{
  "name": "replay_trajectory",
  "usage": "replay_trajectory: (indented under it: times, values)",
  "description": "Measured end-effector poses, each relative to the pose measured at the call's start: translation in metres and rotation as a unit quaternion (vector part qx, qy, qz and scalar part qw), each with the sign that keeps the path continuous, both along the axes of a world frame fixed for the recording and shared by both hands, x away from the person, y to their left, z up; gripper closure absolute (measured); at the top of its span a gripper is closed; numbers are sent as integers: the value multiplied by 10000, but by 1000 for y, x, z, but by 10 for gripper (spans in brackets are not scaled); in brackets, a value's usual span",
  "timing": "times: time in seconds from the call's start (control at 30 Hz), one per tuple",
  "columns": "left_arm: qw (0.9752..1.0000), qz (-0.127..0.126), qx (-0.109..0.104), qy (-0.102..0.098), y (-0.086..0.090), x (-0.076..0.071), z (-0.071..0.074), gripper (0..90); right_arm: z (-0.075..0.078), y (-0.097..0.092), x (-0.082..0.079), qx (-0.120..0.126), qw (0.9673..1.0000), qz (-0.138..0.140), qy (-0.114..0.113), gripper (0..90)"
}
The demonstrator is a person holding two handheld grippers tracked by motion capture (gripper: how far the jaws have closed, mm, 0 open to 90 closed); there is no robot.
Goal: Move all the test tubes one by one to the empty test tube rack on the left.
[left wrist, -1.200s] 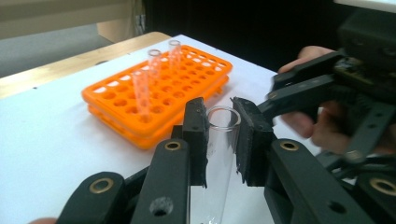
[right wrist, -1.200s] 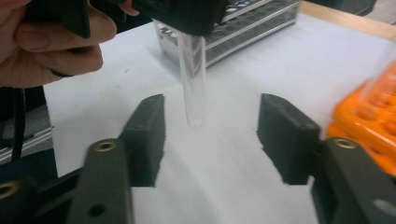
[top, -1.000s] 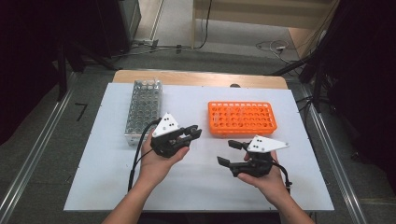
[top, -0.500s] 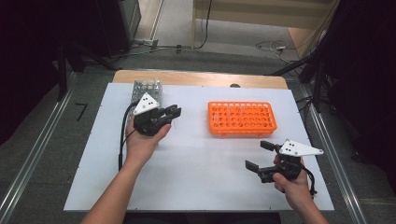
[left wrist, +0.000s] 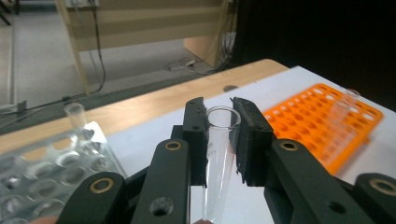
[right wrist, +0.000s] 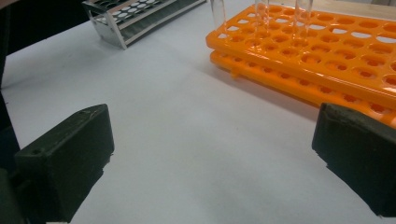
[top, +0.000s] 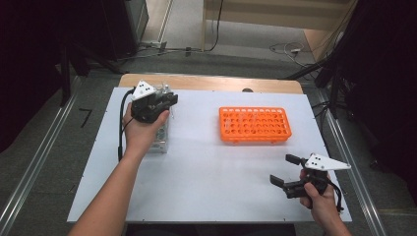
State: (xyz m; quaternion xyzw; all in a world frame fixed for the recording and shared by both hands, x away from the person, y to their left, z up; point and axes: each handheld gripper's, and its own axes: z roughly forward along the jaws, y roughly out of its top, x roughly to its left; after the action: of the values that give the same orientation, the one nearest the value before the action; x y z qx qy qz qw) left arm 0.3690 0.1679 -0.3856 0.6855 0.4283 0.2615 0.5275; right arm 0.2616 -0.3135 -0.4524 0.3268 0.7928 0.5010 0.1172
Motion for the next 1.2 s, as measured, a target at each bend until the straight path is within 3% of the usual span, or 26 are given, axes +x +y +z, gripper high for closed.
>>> replay_trajectory:
  times: [0.3, 0.93, 1.2]
  values:
    - [9992, 393, 102, -52, 12, 32, 4, 757, -2, -2, -1, 19, 10000, 5, -29, 0]
    - [9947, 1001, -223, -33, 32, 86, -8, 757, -3, -5, -1, 106, 9999, -32, -17, 0]
    - [9934, 1150, 55, -10, 25, 96, -17, 757, -4, -9, 0, 151, 9999, -57, 12, 0]
